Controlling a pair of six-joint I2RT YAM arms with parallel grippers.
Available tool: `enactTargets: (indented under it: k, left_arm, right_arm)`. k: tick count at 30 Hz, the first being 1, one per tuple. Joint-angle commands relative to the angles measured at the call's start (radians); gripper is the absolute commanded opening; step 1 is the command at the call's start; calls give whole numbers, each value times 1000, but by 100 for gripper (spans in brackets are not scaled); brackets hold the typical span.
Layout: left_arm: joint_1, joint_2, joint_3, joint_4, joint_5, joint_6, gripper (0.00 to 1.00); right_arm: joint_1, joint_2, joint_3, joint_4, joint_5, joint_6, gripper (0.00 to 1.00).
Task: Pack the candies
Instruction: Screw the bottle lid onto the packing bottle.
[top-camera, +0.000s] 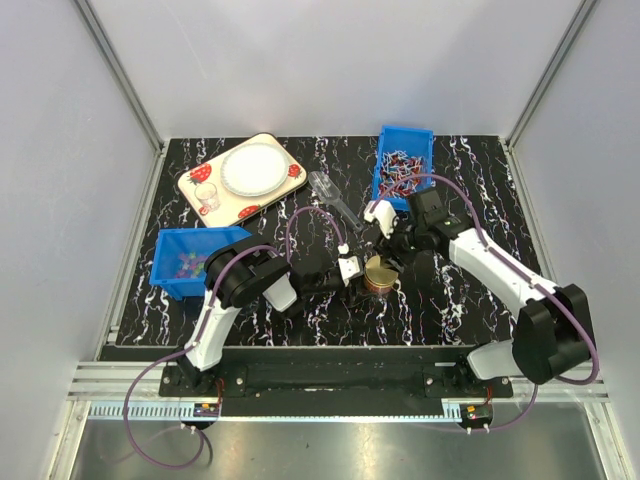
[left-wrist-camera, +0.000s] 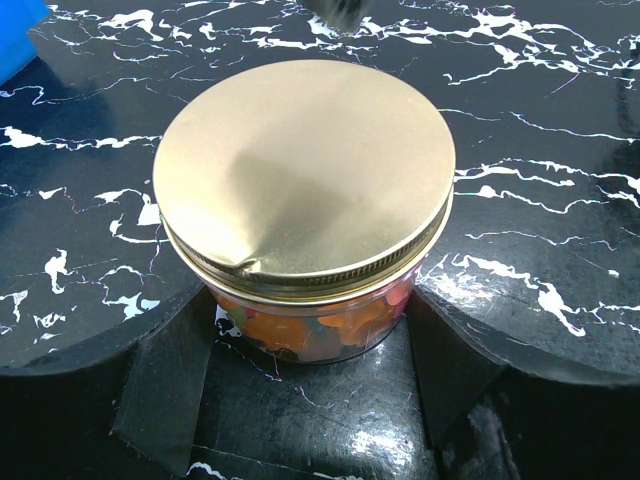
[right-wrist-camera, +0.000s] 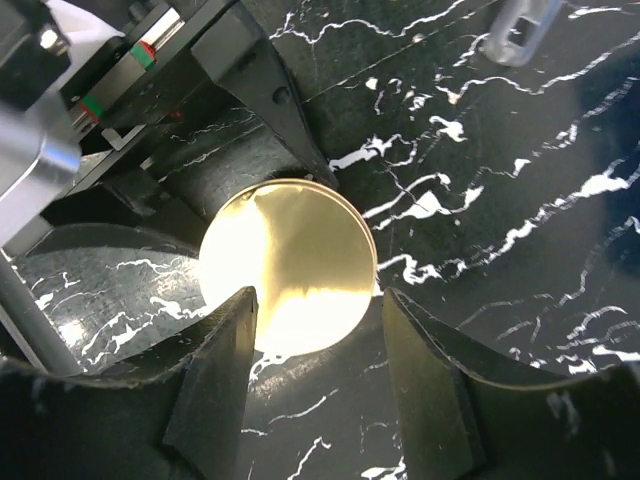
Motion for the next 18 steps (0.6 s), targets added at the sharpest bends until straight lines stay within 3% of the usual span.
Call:
enactTargets:
  k: [1,11,18]
  left_arm:
    - [8,14,13,94,-29,13,59]
    - [8,17,13,90,-27,12,59]
    - [6,16,17,87,-26,13,59]
  right_arm:
    - [44,33,-5,67,49,20,58]
    - [102,73,-103,117,172,5,58]
    - [106,60,-48,112,151,0,64]
